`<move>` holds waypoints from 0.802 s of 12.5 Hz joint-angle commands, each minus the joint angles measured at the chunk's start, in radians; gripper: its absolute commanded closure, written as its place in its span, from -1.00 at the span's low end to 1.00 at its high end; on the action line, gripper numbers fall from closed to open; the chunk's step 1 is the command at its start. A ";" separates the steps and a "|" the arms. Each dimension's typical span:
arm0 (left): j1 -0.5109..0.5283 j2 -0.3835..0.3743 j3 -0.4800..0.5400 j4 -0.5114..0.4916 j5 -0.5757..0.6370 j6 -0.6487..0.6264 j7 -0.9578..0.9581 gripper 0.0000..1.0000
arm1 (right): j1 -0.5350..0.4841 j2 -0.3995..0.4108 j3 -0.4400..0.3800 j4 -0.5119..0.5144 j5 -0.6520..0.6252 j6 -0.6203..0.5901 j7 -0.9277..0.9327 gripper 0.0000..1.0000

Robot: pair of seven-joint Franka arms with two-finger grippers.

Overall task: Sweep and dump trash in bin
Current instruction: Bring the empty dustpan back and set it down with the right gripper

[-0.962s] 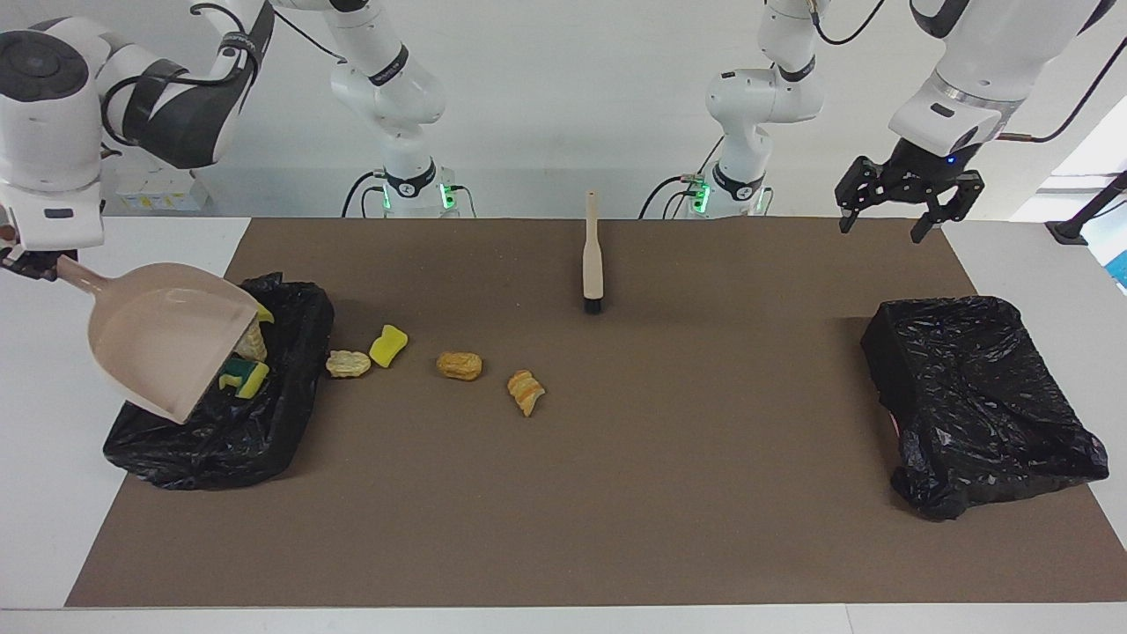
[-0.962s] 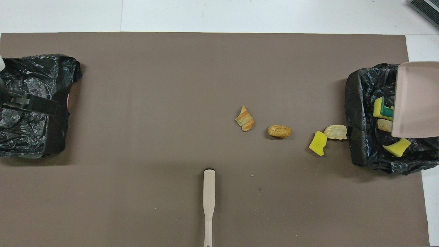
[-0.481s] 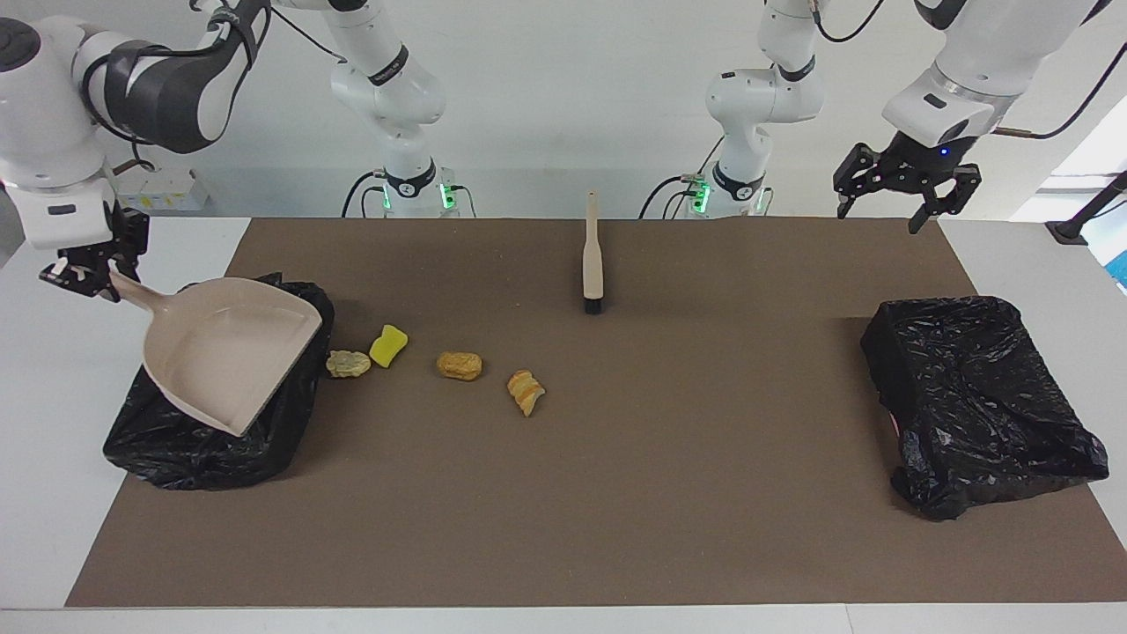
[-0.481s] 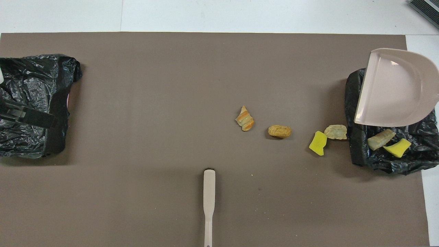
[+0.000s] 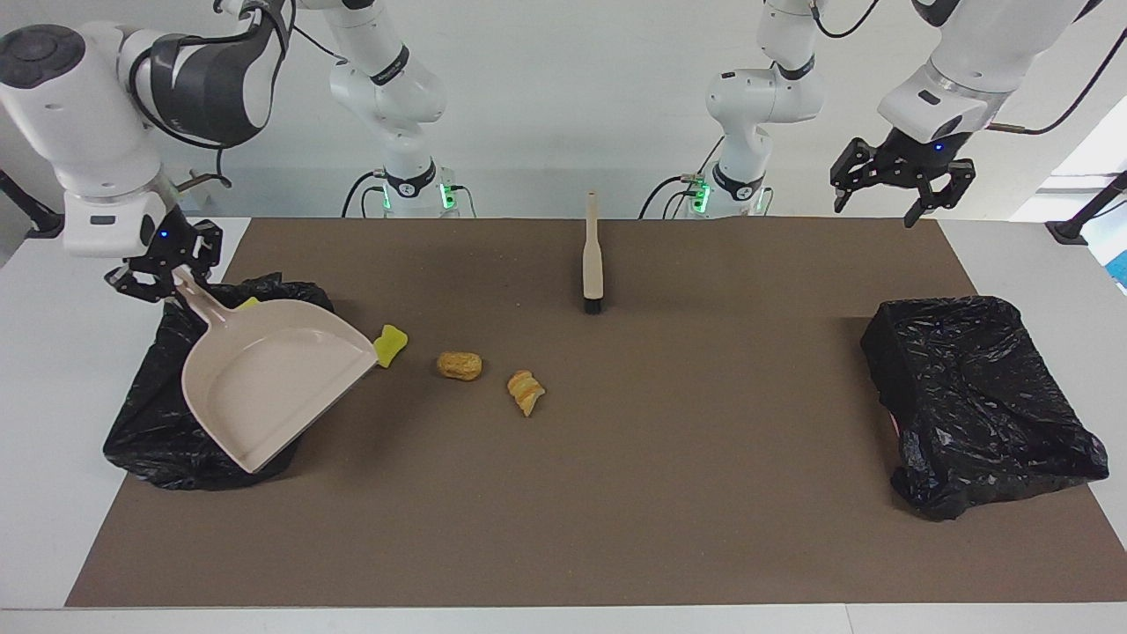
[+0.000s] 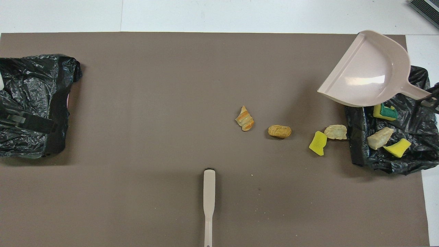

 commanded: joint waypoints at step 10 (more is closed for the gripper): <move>0.009 -0.026 -0.006 -0.029 0.018 0.004 0.004 -1.00 | 0.386 -0.060 0.003 -0.144 0.169 0.029 1.034 1.00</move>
